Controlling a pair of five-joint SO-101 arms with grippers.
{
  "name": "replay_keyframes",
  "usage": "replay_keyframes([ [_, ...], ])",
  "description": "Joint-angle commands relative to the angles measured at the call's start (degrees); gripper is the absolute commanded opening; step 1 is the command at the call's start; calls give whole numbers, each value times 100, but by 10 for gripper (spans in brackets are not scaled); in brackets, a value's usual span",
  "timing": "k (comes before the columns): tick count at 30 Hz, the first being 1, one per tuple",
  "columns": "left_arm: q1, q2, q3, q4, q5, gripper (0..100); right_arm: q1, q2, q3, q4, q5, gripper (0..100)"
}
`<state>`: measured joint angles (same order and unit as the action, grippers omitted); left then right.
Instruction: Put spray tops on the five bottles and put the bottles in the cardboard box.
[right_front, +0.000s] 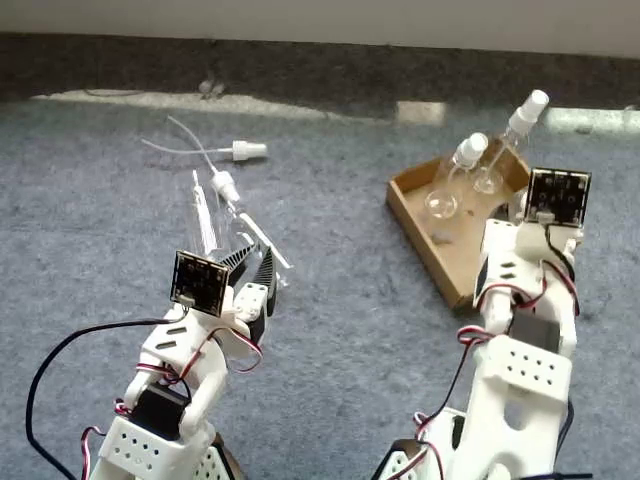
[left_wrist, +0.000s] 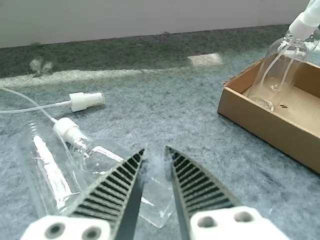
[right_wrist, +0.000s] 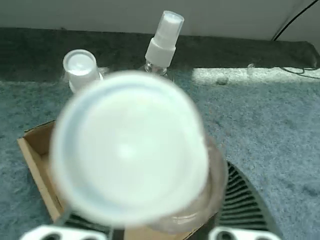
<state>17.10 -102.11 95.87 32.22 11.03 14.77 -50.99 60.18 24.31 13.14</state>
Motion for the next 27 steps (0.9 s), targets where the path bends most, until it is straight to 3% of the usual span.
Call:
replay_keyframes([
  [1, -66, -75, 127, 9, -44, 4, 66, 796, -699, -602, 18, 149],
  [5, -66, -75, 127, 9, -44, 4, 66, 1569, -813, -1429, 26, 149],
  [22, -66, -75, 127, 9, -44, 4, 66, 3969, -2070, -1798, 0, 149],
  [27, -66, -75, 127, 9, -44, 4, 75, 4382, -2431, -1789, -598, 152],
])
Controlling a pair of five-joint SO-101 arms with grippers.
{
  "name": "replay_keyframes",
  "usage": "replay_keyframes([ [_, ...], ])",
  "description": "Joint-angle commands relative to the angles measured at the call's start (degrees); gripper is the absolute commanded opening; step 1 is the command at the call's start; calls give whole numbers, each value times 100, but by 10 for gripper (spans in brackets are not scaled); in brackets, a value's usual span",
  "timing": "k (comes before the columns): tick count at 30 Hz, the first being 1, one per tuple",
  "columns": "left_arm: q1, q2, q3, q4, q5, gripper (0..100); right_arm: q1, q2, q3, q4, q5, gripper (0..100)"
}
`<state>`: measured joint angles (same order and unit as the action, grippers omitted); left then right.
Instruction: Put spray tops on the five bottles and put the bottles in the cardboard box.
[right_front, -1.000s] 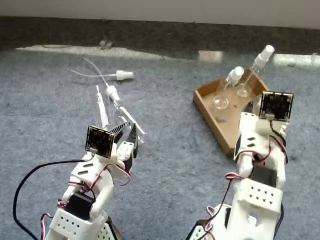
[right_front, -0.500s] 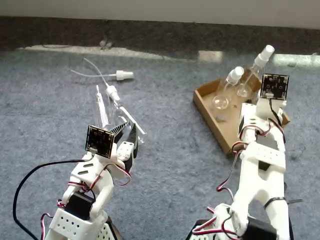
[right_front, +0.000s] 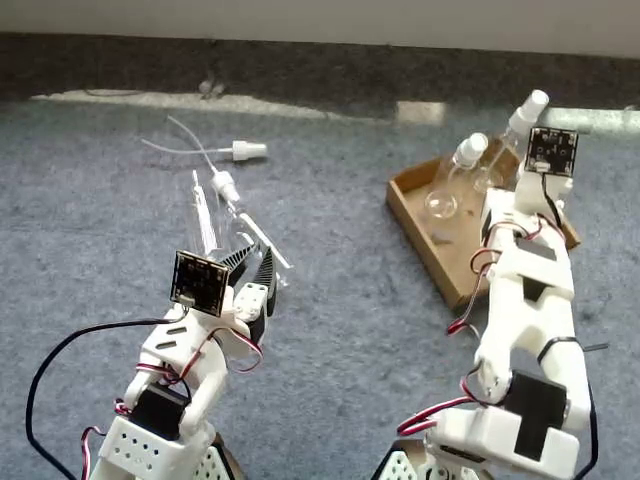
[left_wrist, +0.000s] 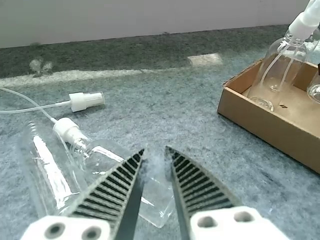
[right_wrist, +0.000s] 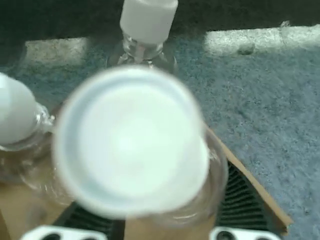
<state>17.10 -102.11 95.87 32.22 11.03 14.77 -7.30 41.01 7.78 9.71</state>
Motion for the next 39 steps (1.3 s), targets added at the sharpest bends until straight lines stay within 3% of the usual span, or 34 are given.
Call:
replay_keyframes([
  [1, -66, -75, 127, 9, -44, 4, 66, 84, -576, -136, -281, 152],
  [6, -66, -75, 127, 9, -44, 4, 57, 426, -778, -119, -281, 152],
  [18, -66, -75, 127, 9, -44, 4, 31, 1130, -1842, 1007, -651, 152],
  [30, -66, -66, 127, 9, -44, 4, 57, 1895, -2308, 1024, -993, 156],
  [35, -66, -57, 127, 9, -44, 4, 48, 1912, -2299, 1042, -993, 239],
  [39, -66, -57, 127, 9, -44, 4, 40, 1903, -2290, 1042, -1011, 245],
])
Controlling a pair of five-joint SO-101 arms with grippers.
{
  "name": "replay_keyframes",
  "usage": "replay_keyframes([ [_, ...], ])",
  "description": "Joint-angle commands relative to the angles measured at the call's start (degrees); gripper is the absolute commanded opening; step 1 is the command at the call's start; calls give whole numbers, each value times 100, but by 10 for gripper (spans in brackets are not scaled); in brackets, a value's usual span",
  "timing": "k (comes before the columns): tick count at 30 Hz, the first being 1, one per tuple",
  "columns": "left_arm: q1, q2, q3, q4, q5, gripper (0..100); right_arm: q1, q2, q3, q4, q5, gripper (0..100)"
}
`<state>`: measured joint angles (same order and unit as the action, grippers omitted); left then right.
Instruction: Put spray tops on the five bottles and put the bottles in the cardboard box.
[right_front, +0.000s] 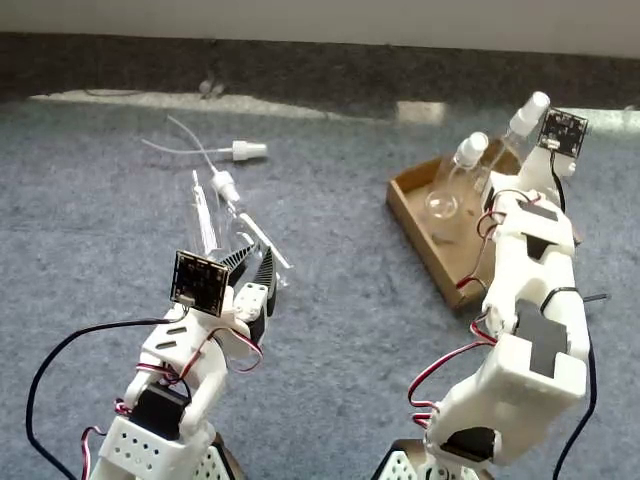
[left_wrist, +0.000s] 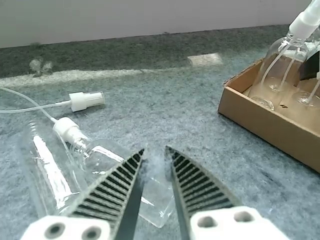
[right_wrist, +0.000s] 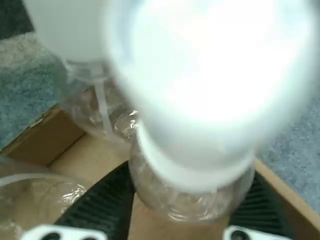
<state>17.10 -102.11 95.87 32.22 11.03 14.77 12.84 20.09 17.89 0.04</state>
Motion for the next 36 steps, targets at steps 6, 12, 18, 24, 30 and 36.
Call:
replay_keyframes([
  [6, -66, -57, 127, 9, -44, 4, 31, -110, -198, 40, -35, 248],
  [12, -66, -48, 127, 9, -44, 4, 31, -127, -198, 48, -26, 250],
  [18, -66, -48, 127, 9, -44, 4, 31, -127, -242, 620, 255, 250],
  [24, -66, -48, 127, 9, -44, 4, 22, -532, -207, 637, 290, 272],
  [30, -66, -48, 127, 9, -44, 4, 22, -1130, -198, 646, 290, 286],
  [36, -66, -48, 127, 9, -44, 4, 40, -1798, -198, 1209, 290, 286],
])
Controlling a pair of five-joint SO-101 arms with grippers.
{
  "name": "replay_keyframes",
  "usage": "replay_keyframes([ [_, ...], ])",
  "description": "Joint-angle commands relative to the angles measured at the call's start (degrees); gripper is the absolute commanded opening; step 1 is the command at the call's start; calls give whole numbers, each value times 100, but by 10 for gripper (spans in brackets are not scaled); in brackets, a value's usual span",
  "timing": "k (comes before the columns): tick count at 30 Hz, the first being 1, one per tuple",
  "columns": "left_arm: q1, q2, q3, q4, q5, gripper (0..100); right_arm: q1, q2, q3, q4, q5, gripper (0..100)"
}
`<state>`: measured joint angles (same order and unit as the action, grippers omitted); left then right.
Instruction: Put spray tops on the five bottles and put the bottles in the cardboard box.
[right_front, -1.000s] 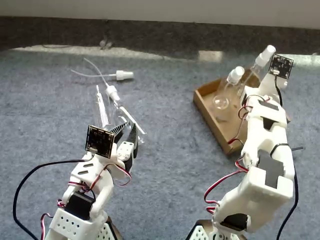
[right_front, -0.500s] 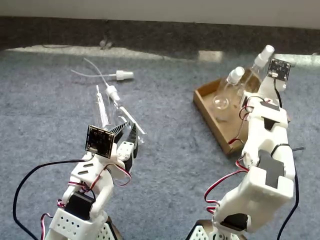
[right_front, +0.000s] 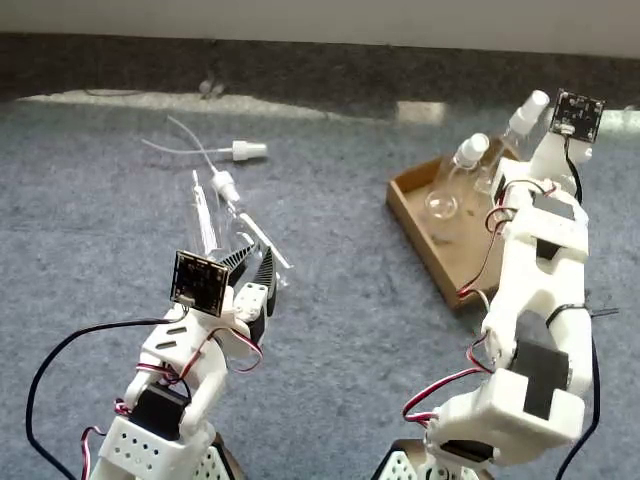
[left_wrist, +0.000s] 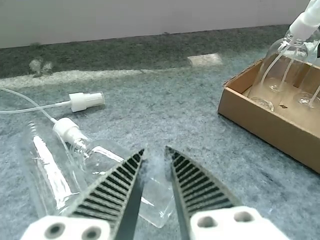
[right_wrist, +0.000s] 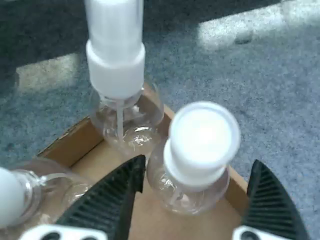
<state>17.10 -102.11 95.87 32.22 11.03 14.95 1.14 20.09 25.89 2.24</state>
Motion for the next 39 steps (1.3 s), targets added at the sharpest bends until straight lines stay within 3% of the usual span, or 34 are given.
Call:
replay_keyframes([
  [1, -66, -66, 127, 18, -44, 4, 22, -760, -198, 620, 70, 286],
  [12, -1147, -75, 119, -35, -53, 4, 13, -2536, -180, 1569, 70, 282],
  [20, -2756, -75, -13, -290, -18, 4, -242, -3855, -171, 2290, 70, 119],
  [26, -3002, -75, -13, -369, -35, 4, -1270, -4523, -171, 3292, 70, 101],
  [31, -3011, -75, -13, -369, -44, 4, -2000, -4813, -171, 3653, 70, 1],
  [39, -3442, -75, -127, -369, -44, 4, -3495, -4831, -163, 3987, 88, 7],
])
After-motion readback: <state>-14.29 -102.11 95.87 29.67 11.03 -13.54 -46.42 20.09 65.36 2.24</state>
